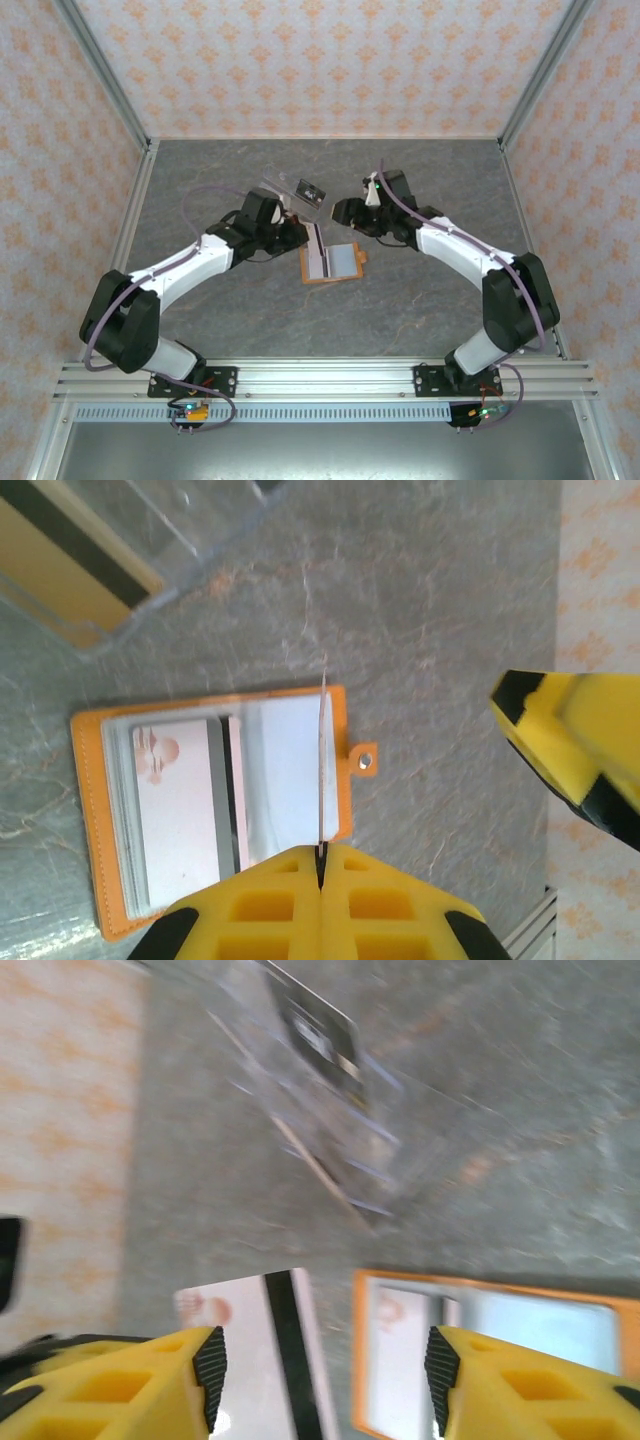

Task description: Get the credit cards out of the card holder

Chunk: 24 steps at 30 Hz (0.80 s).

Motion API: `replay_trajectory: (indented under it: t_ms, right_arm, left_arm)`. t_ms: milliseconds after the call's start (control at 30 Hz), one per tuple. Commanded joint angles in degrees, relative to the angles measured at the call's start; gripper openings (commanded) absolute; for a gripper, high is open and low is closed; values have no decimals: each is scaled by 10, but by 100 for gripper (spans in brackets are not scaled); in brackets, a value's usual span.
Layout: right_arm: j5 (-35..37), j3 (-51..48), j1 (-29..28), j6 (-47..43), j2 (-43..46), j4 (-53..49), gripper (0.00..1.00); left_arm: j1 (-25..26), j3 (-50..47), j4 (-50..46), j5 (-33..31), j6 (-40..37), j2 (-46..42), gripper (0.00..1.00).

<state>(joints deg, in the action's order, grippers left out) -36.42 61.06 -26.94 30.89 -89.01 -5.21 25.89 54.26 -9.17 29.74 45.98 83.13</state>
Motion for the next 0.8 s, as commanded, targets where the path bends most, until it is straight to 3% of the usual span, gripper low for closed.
replay_trajectory:
  t_ms: [0, 267, 433, 533, 767]
  right_arm:
    - [-84, -13, 8, 66, 4, 105, 62]
    - [-161, 30, 12, 174, -50, 199, 71]
    - [-209, 40, 11, 232, -77, 280, 71]
    - [-221, 48, 12, 258, -84, 310, 68]
    - [-205, 42, 10, 366, -106, 442, 46]
  left_arm:
    - [-25, 9, 62, 9, 33, -32, 0]
    - [-67, 15, 140, 44, 101, -60, 0]
    - [-85, 6, 198, 65, 140, -53, 0]
    - [-95, 2, 241, 82, 169, -43, 0]
    - [-108, -6, 259, 97, 204, -40, 0]
